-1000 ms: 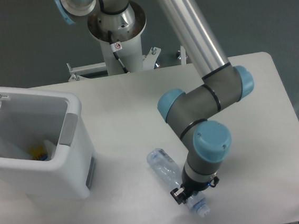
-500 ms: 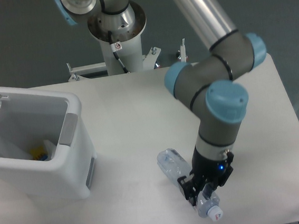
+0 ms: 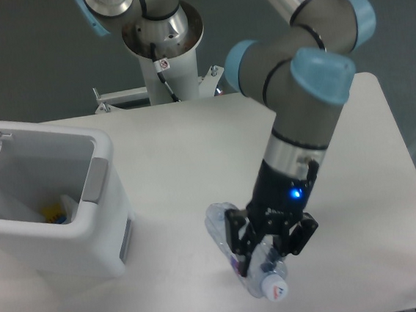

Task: Place the trash in the trash can
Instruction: 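Close the gripper around the bottle and lift it, then carry the bottle over the trash bin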

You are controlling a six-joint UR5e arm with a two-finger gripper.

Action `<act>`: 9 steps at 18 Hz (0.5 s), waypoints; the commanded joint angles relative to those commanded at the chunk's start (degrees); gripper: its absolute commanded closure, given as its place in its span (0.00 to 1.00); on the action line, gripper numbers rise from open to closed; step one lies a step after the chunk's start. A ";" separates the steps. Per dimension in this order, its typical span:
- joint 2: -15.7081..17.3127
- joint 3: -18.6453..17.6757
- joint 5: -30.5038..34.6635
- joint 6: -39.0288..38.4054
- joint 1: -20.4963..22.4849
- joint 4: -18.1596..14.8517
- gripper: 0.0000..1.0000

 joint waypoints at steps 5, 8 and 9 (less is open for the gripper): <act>2.10 0.18 -8.09 2.98 0.00 1.59 0.55; 3.95 0.09 -9.15 4.22 -0.70 1.59 0.55; 4.31 0.35 -9.24 4.31 -1.75 1.59 0.55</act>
